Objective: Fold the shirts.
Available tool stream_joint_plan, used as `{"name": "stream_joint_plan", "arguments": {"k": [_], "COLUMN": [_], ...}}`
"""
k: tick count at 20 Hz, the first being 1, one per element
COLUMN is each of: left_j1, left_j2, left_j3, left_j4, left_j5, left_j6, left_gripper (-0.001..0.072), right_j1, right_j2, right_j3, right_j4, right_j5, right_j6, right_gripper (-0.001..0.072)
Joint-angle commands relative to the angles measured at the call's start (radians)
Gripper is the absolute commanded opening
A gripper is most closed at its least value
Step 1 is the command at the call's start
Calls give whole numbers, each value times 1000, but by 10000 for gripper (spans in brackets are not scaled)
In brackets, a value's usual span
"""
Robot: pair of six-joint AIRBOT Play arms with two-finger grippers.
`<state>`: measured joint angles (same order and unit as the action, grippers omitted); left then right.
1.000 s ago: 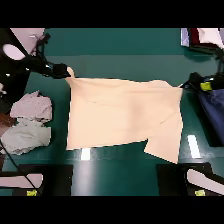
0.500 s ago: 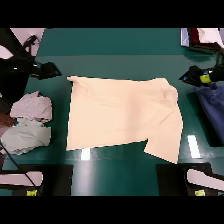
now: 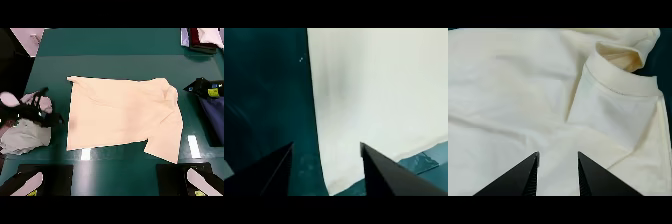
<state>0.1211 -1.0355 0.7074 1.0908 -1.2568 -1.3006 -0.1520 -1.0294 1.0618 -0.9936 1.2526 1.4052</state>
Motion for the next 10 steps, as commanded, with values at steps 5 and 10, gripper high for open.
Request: {"name": "stream_joint_plan", "arguments": {"k": [5, 10], "left_j1": [-14, -30], "left_j2": [136, 125], "left_j3": [-274, -306], "left_j4": [-51, -98], "left_j5": [21, 49], "left_j6": [-8, -2], "left_gripper": [498, 498], "right_j1": [-2, -2], "right_j2": [27, 27], "right_j3": [-33, -33], "right_j4": [67, 68], "right_j5": [-41, -42], "right_j6": [0, 0], "right_gripper": [282, 282]}}
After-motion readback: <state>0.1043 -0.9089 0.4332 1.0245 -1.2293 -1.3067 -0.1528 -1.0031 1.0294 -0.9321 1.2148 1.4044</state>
